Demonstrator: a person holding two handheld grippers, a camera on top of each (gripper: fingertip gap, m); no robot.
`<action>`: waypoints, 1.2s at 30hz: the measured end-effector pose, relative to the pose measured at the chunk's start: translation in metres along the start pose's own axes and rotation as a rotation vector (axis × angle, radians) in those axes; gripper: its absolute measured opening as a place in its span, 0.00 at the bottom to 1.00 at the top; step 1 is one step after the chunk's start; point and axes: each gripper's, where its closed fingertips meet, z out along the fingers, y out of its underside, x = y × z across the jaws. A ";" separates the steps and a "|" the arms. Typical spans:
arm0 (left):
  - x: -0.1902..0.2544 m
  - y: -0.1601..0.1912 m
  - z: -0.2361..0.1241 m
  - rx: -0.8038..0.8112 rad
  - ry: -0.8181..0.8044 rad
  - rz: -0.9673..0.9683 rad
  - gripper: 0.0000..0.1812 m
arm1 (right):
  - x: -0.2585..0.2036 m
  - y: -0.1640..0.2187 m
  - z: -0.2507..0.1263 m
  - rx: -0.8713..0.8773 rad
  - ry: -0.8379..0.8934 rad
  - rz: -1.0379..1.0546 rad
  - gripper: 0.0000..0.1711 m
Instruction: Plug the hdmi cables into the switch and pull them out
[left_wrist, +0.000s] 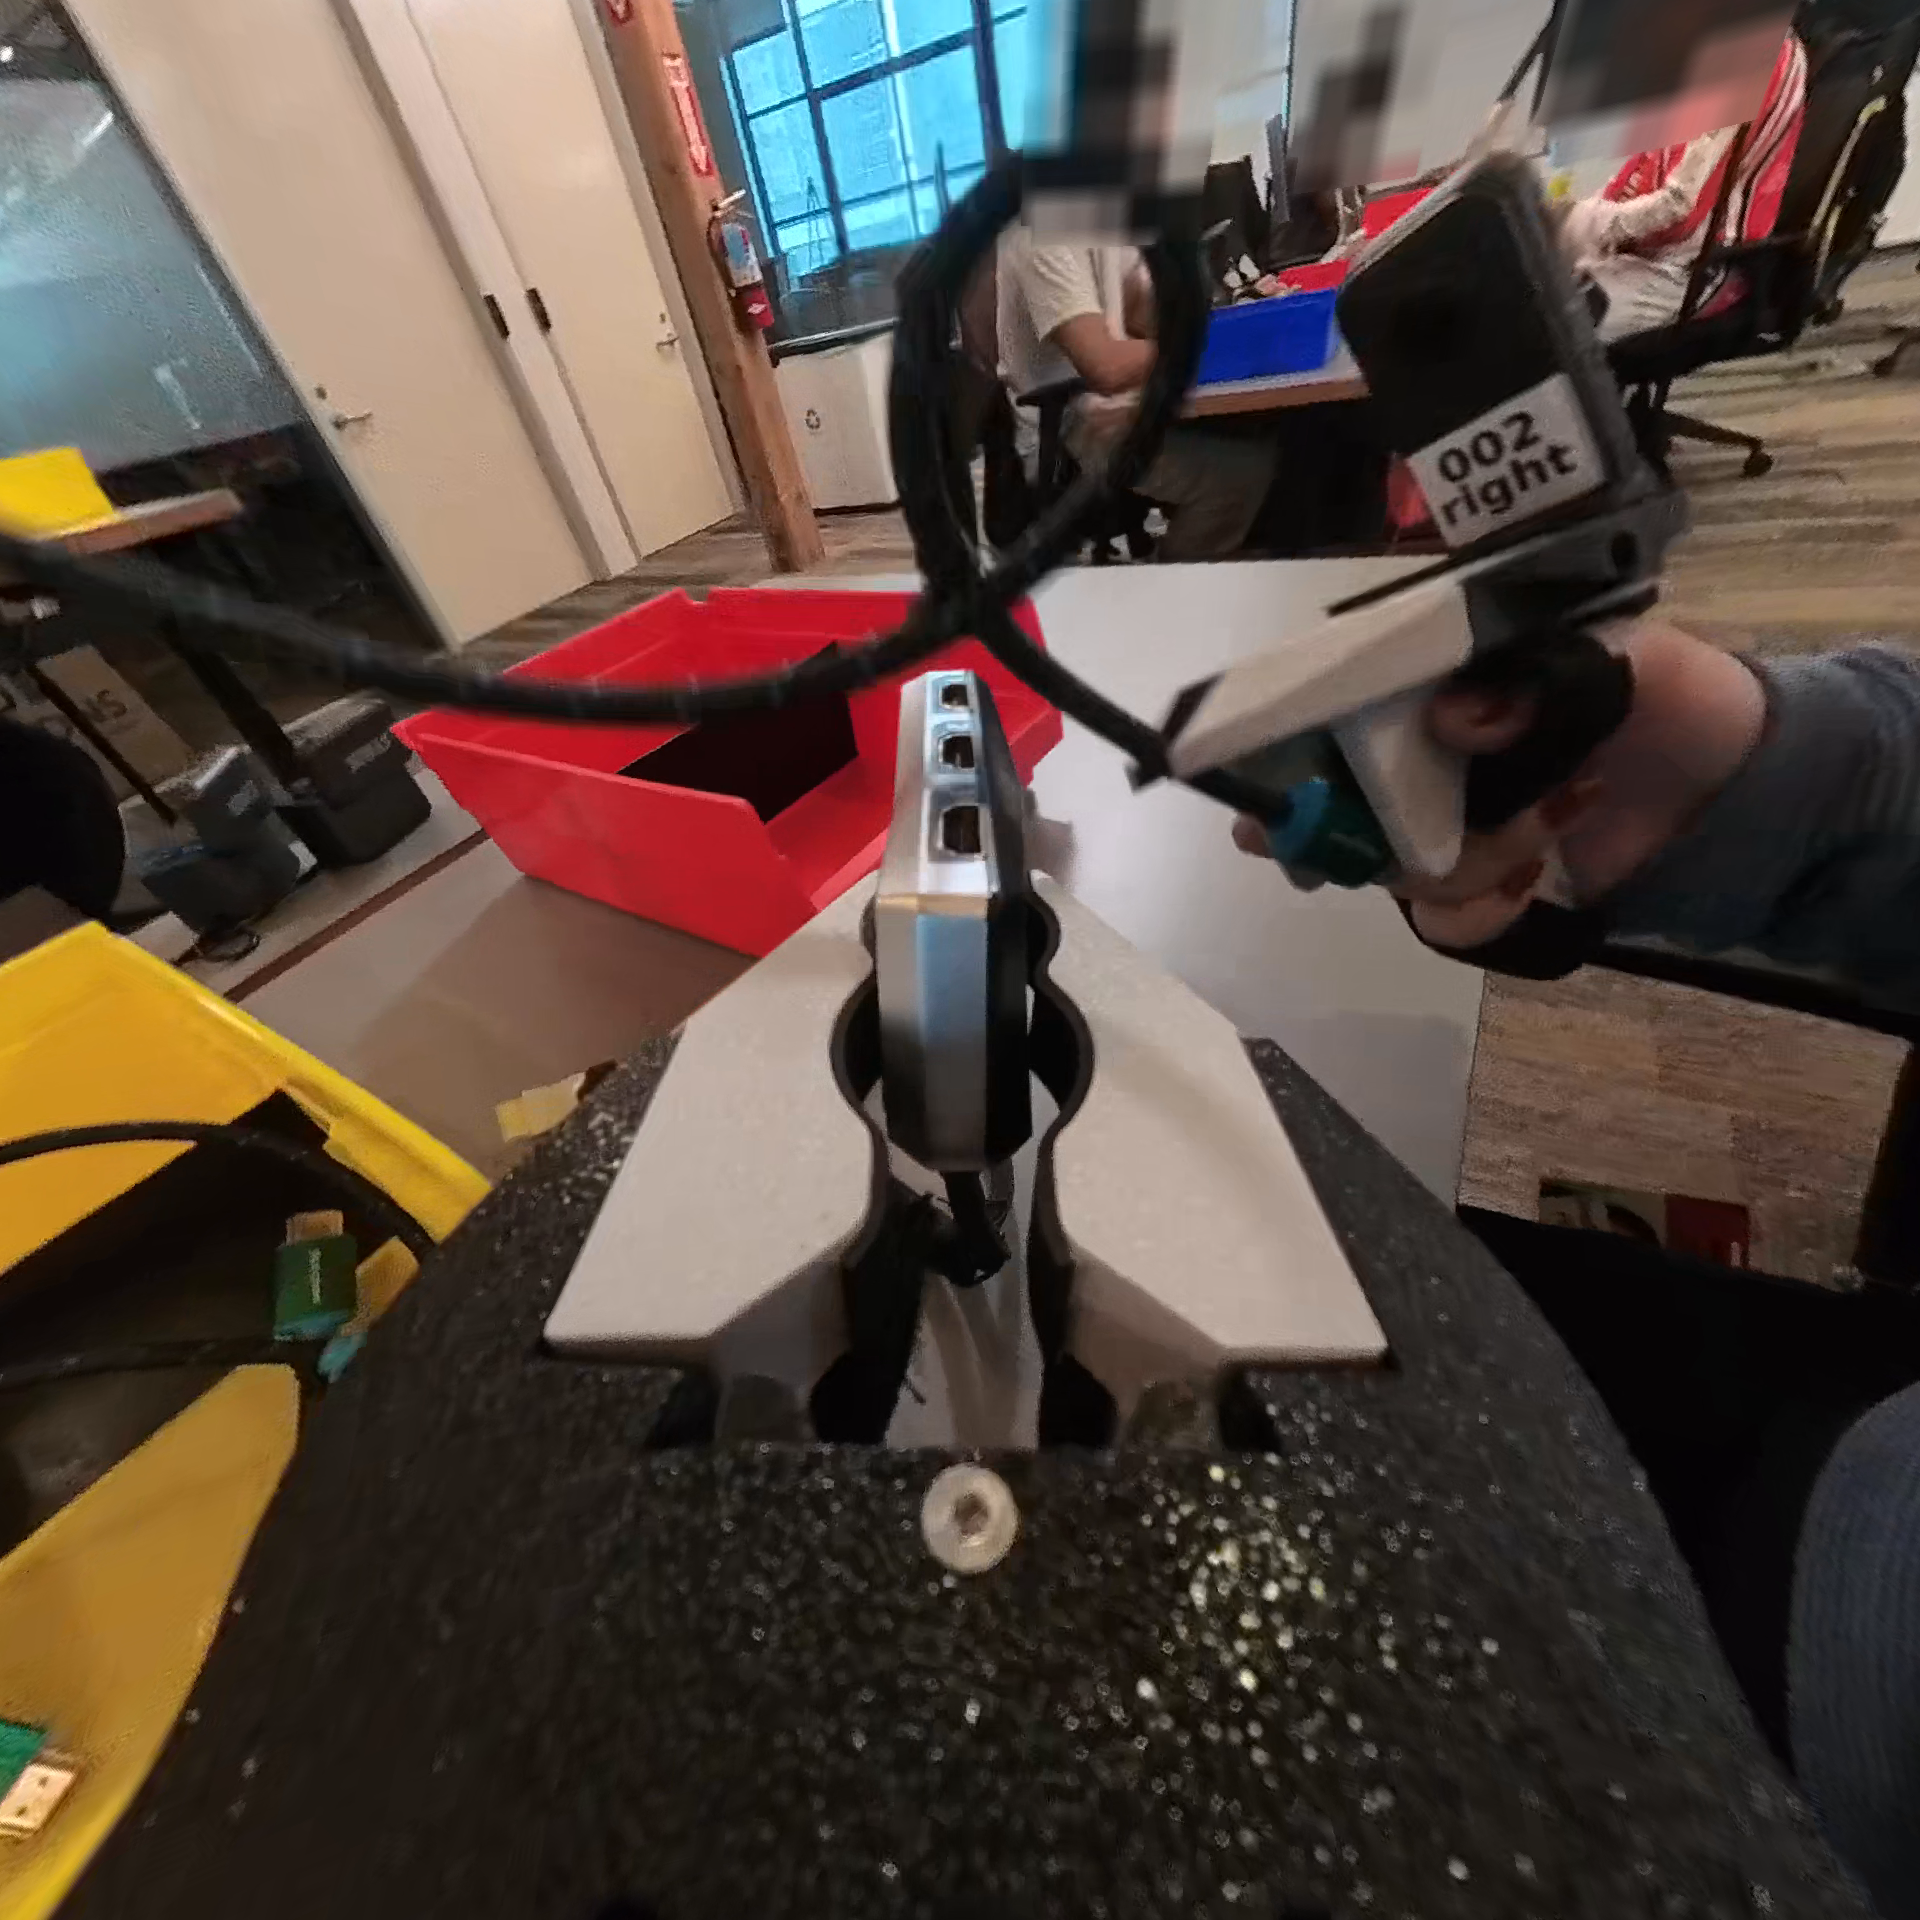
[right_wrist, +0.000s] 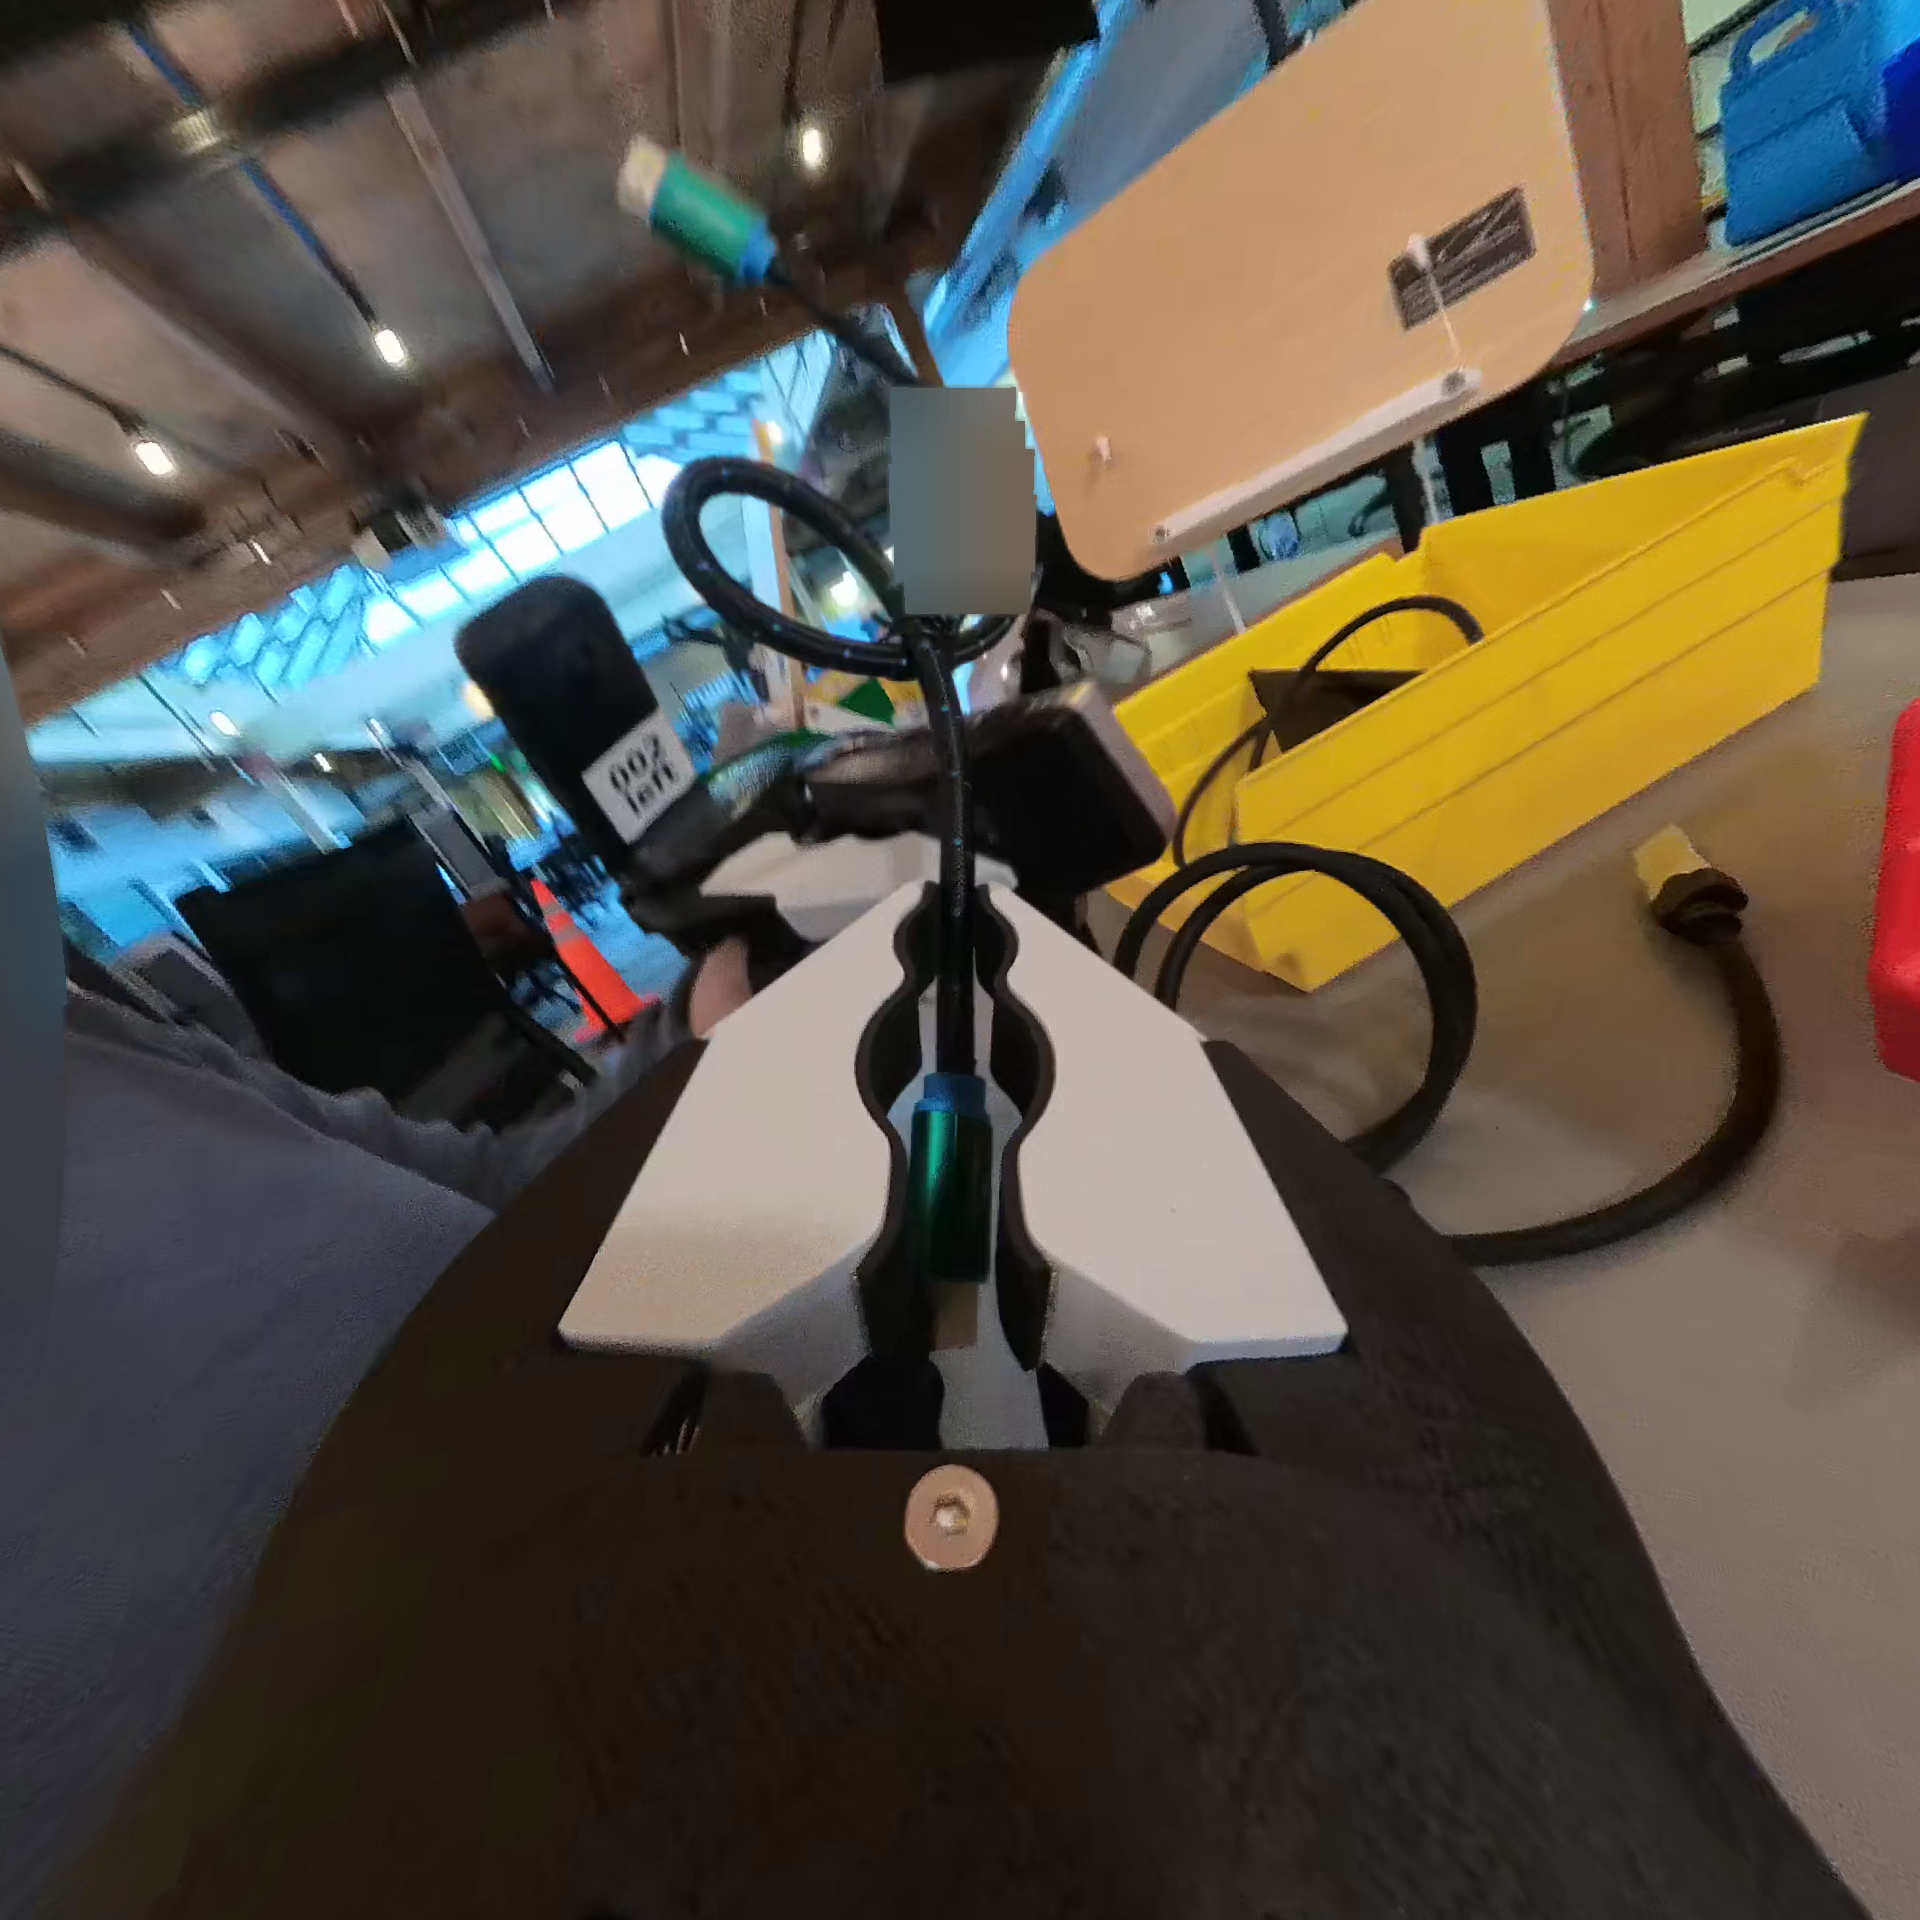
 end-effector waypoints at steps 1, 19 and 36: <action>-0.002 0.000 0.000 -0.001 -0.005 -0.017 0.11 | 0.000 0.005 0.003 -0.034 0.010 -0.037 0.03; 0.000 0.009 0.004 -0.063 0.009 -0.068 0.11 | 0.032 0.055 0.034 -0.397 0.236 -0.420 0.03; -0.023 0.001 -0.014 -0.013 -0.026 -0.123 0.11 | 0.002 -0.059 -0.021 0.237 0.012 -0.182 0.01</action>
